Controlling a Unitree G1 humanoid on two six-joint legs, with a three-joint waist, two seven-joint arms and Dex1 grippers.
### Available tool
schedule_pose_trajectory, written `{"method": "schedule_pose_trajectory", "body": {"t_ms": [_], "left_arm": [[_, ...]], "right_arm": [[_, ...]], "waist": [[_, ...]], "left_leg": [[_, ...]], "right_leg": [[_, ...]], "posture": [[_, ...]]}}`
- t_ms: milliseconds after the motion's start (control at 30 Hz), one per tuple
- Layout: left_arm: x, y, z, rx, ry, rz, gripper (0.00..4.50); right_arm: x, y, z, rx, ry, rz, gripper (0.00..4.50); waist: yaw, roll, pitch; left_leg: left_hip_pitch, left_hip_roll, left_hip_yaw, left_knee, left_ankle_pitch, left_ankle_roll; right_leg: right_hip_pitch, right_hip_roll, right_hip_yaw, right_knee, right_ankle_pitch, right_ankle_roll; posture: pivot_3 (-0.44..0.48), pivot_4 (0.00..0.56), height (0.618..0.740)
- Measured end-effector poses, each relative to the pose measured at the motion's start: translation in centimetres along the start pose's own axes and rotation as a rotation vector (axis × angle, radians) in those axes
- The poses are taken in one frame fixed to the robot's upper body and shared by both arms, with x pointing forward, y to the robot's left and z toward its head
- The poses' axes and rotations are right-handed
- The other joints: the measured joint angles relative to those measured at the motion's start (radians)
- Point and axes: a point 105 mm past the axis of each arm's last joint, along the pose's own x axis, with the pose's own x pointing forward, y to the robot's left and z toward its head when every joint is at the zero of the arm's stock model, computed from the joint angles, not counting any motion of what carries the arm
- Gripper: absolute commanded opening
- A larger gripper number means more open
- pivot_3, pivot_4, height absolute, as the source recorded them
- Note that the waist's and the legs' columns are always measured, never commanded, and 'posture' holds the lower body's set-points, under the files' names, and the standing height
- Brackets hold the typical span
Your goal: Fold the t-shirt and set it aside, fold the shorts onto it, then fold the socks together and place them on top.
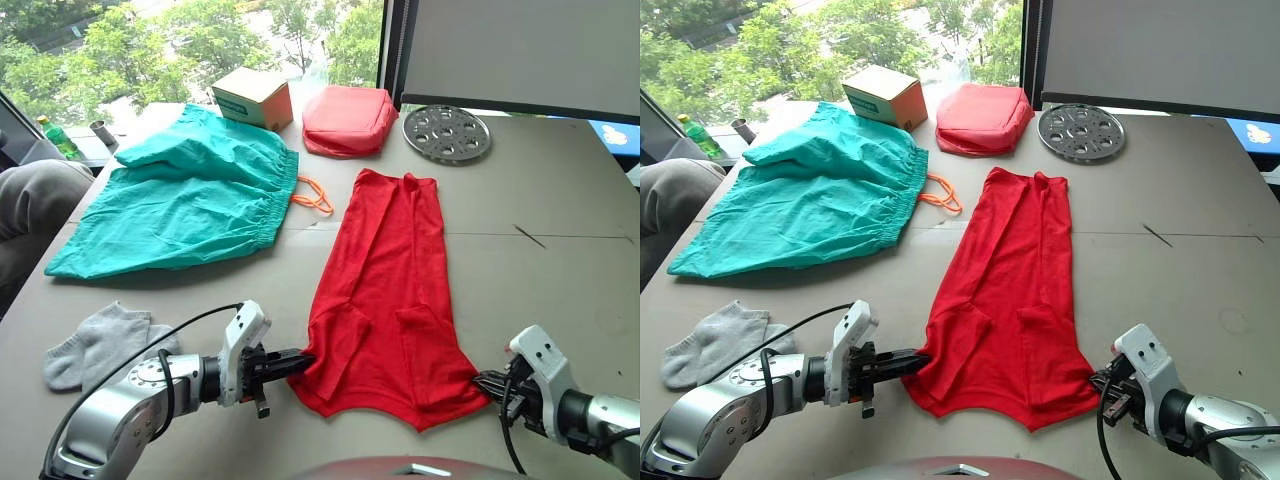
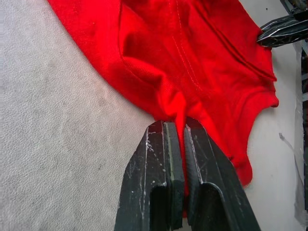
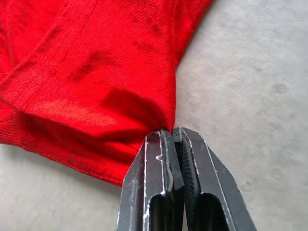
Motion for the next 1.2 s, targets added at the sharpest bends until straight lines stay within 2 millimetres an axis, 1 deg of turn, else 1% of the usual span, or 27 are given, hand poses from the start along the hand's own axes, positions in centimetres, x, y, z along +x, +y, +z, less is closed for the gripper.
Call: {"method": "schedule_pose_trajectory", "body": {"t_ms": [167, 233, 267, 333, 367, 400, 433, 467, 500, 533, 567, 600, 633, 700, 767, 867, 900, 1000, 1067, 1133, 1200], "left_arm": [[0.7, -0.6, 0.8, -0.004, -0.033, -0.006, 0.11], [0.5, -0.6, 0.7, -0.015, -0.030, 0.013, 0.11], [0.4, -0.6, 0.6, -0.016, -0.024, 0.018, 0.04], [-0.4, -0.6, 0.2, -0.014, -0.008, 0.029, 0.83], [-0.8, -0.5, 0.3, -0.010, -0.015, 0.037, 1.11], [-1.1, -0.5, 0.6, 0.000, -0.028, 0.037, 1.43], [-1.7, -0.4, 1.3, 0.037, -0.050, 0.032, 1.90], [-2.0, -0.4, 1.6, 0.055, -0.052, 0.030, 2.28], [-2.5, -0.4, 1.9, 0.088, -0.054, 0.020, 2.58], [-3.0, -0.7, 2.2, 0.126, -0.050, -0.016, 2.58], [-3.2, -0.7, 2.2, 0.131, -0.047, -0.018, 2.58], [-3.8, -0.7, 2.3, 0.164, -0.043, -0.046, 2.58], [-3.8, -0.7, 2.3, 0.166, -0.042, -0.048, 2.58], [-4.4, -0.5, 2.0, 0.291, -0.003, -0.085, 2.58], [-4.9, 0.2, 1.2, 0.432, 0.047, -0.096, 2.58], [-4.9, 0.6, 0.7, 0.502, 0.063, -0.123, 2.58], [-4.8, 0.9, 0.6, 0.547, 0.067, -0.133, 2.58], [-4.8, 1.3, 0.3, 0.616, 0.084, -0.148, 2.58], [-4.5, 1.2, 0.2, 0.635, 0.071, -0.162, 2.58], [-4.3, 1.2, 0.4, 0.623, 0.058, -0.164, 2.58], [-4.0, 1.4, 0.9, 0.553, 0.021, -0.151, 2.58]], "right_arm": [[-1.0, -2.3, -0.5, 0.004, 0.019, -0.073, 0.00], [-1.0, -2.3, -0.4, -0.006, 0.013, -0.063, 0.00], [-1.0, -2.2, -0.4, -0.008, 0.011, -0.059, 0.30], [-0.9, -1.6, -0.1, -0.031, -0.013, -0.015, 0.90], [-0.8, -1.1, 0.0, -0.048, -0.027, 0.022, 1.42], [-0.8, -0.7, 0.0, -0.070, -0.035, 0.049, 1.71], [-1.0, -0.1, 0.2, -0.126, -0.049, 0.091, 2.19], [-1.1, 0.1, 0.3, -0.149, -0.060, 0.102, 2.63], [-1.2, 0.2, 0.5, -0.192, -0.082, 0.111, 2.90], [-1.8, 0.1, 0.5, -0.254, -0.094, 0.133, 2.90], [-1.9, 0.1, 0.4, -0.265, -0.092, 0.135, 2.90], [-2.5, -0.4, 0.2, -0.337, -0.086, 0.145, 2.90], [-2.5, -0.4, 0.1, -0.344, -0.084, 0.145, 2.90], [-3.3, -1.1, -0.2, -0.462, -0.083, 0.160, 2.90], [-3.9, -2.4, -0.7, -0.576, -0.068, 0.146, 2.90], [-4.2, -2.9, -1.2, -0.682, -0.055, 0.155, 2.90], [-4.3, -3.1, -1.4, -0.748, -0.041, 0.164, 2.90], [-4.3, -3.3, -1.5, -0.806, -0.041, 0.172, 2.90], [-4.0, -3.1, -1.2, -0.807, -0.057, 0.186, 2.90], [-3.8, -2.9, -0.7, -0.767, -0.083, 0.191, 2.90], [-3.4, -2.3, -0.3, -0.683, -0.115, 0.207, 2.90]], "waist": [[0.000, -0.002, 0.001], [-0.002, -0.002, 0.002], [-0.002, -0.002, 0.002], [-0.003, -0.001, 0.004], [-0.003, 0.000, 0.005], [-0.003, 0.001, 0.005], [-0.003, 0.001, 0.006], [-0.002, 0.003, 0.007], [-0.001, 0.003, 0.007], [-0.001, 0.004, 0.007], [-0.002, 0.005, 0.008], [-0.002, 0.004, 0.007], [-0.002, 0.004, 0.007], [-0.003, 0.003, 0.008], [-0.003, 0.004, 0.008], [-0.003, 0.004, 0.008], [-0.003, 0.004, 0.008], [-0.002, 0.004, 0.008], [-0.002, 0.004, 0.008], [-0.002, 0.003, 0.008], [-0.001, 0.002, 0.007]], "left_leg": [[0.000, 0.000, 0.000, 0.000, 0.000, 0.000], [0.000, 0.000, 0.000, 0.000, 0.000, 0.000], [0.000, 0.000, 0.000, 0.000, 0.000, 0.000], [0.001, 0.000, 0.000, 0.000, 0.000, 0.000], [0.000, 0.000, 0.000, 0.000, 0.000, 0.000], [0.000, 0.000, 0.000, 0.000, 0.000, 0.000], [0.000, 0.000, 0.000, 0.000, 0.000, 0.000], [0.000, 0.000, 0.000, 0.000, 0.000, 0.000], [0.000, 0.000, 0.000, 0.000, 0.000, 0.000], [0.000, 0.000, 0.000, 0.000, 0.000, 0.000], [0.000, 0.000, 0.000, 0.000, 0.000, 0.000], [0.000, 0.000, 0.000, 0.000, 0.000, 0.000], [0.000, 0.000, 0.000, 0.000, 0.000, 0.000], [0.000, 0.000, 0.000, 0.000, 0.000, 0.000], [0.001, 0.000, 0.000, 0.000, 0.000, 0.000], [0.000, 0.000, 0.000, 0.000, 0.000, 0.000], [0.000, 0.000, 0.000, 0.000, 0.000, 0.000], [0.001, 0.000, 0.000, 0.000, 0.000, 0.000], [0.001, 0.000, 0.000, 0.000, 0.000, 0.000], [0.001, 0.000, 0.000, 0.000, 0.000, 0.000], [0.001, 0.000, 0.000, 0.000, 0.000, 0.000]], "right_leg": [[0.000, 0.000, 0.000, 0.000, 0.000, 0.000], [0.000, 0.000, 0.000, 0.001, 0.000, 0.000], [0.000, 0.000, -0.001, 0.001, 0.000, 0.000], [0.000, 0.000, -0.001, 0.001, 0.000, 0.000], [0.000, 0.000, -0.001, 0.001, 0.000, 0.000], [0.000, 0.000, -0.001, 0.000, 0.000, 0.000], [0.000, 0.000, -0.001, 0.000, 0.000, 0.000], [0.000, 0.000, -0.001, 0.000, 0.000, 0.000], [0.000, 0.000, -0.001, 0.000, 0.000, 0.000], [0.000, 0.000, -0.002, 0.000, 0.000, 0.000], [0.000, 0.000, -0.002, 0.000, 0.000, 0.000], [0.000, 0.000, -0.002, -0.001, 0.000, 0.000], [0.000, 0.000, -0.002, -0.001, 0.000, 0.000], [0.000, 0.000, -0.002, -0.001, 0.000, 0.000], [0.000, 0.000, -0.002, -0.001, 0.000, 0.000], [0.000, -0.001, -0.002, -0.001, 0.000, 0.000], [0.000, -0.001, -0.002, -0.001, 0.000, 0.000], [0.000, -0.001, -0.002, -0.001, 0.000, 0.000], [0.000, -0.001, -0.002, 0.000, 0.000, 0.000], [0.000, -0.001, -0.002, 0.000, 0.000, 0.000], [0.000, -0.001, -0.002, 0.001, 0.000, 0.000]], "posture": [[0.000, 0.150, 0.739], [0.000, 0.150, 0.739], [0.000, 0.150, 0.739], [0.000, 0.150, 0.739], [0.000, 0.150, 0.739], [0.000, 0.150, 0.739], [0.000, 0.150, 0.739], [0.000, 0.150, 0.739], [0.000, 0.150, 0.739], [0.000, 0.150, 0.739], [0.000, 0.150, 0.739], [0.000, 0.150, 0.739], [0.000, 0.150, 0.739], [0.000, 0.150, 0.739], [0.000, 0.150, 0.739], [0.000, 0.150, 0.739], [0.000, 0.150, 0.739], [0.000, 0.150, 0.739], [0.000, 0.150, 0.739], [0.000, 0.150, 0.739], [0.000, 0.150, 0.739]]}}
